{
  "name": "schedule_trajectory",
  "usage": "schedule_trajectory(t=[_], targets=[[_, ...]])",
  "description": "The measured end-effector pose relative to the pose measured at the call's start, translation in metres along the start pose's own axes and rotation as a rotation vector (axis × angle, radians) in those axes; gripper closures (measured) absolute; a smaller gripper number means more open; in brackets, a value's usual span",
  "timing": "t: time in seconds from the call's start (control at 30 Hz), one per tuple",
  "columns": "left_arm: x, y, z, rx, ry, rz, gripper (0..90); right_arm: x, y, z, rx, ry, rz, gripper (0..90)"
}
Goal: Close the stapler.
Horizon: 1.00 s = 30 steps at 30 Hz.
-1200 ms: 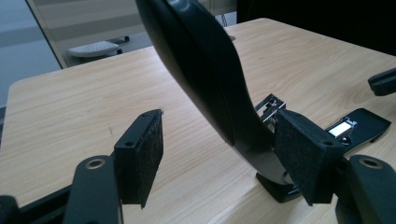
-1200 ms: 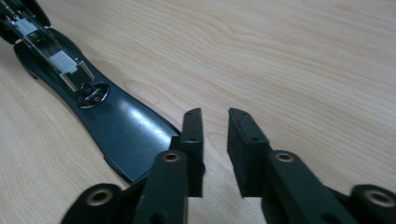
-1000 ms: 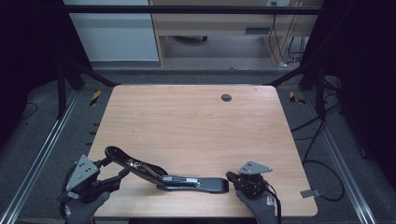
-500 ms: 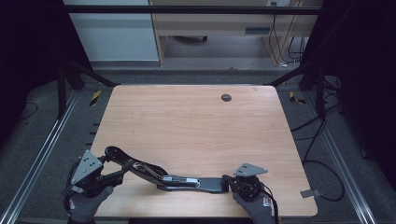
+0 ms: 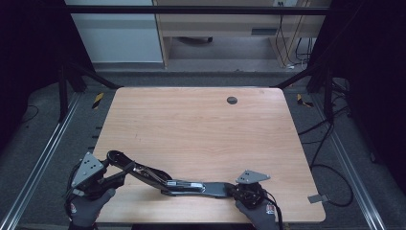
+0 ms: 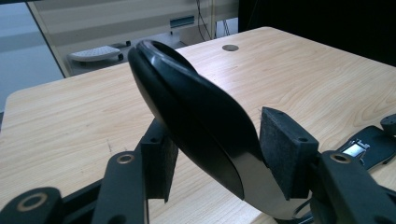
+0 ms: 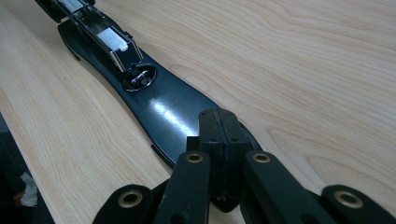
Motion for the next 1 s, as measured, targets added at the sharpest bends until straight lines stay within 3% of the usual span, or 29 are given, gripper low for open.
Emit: schedule_trajectory(t=[0.67,1.0], targets=[[0.0021,0.0013,-0.0022,0.021,-0.009,-0.003,48.9,-0.0048,-0.0047,0.0036,0.004,0.004,0.021,90.0],[0.0022,0.0016,-0.0026,0.029,-0.002,-0.006,49.5,-0.0036,-0.0057,0.0027,-0.022,0.004,0.01,90.0]])
Point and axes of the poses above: each handheld gripper's, and its own axes: x roughly backward along the jaws, y roughly out of its top, z roughly to its left, the point moved 8 cm from there along -x, roughly forward along the jaws, and after that the axes turned 8 degrees about -z, right-handed, at the moved point
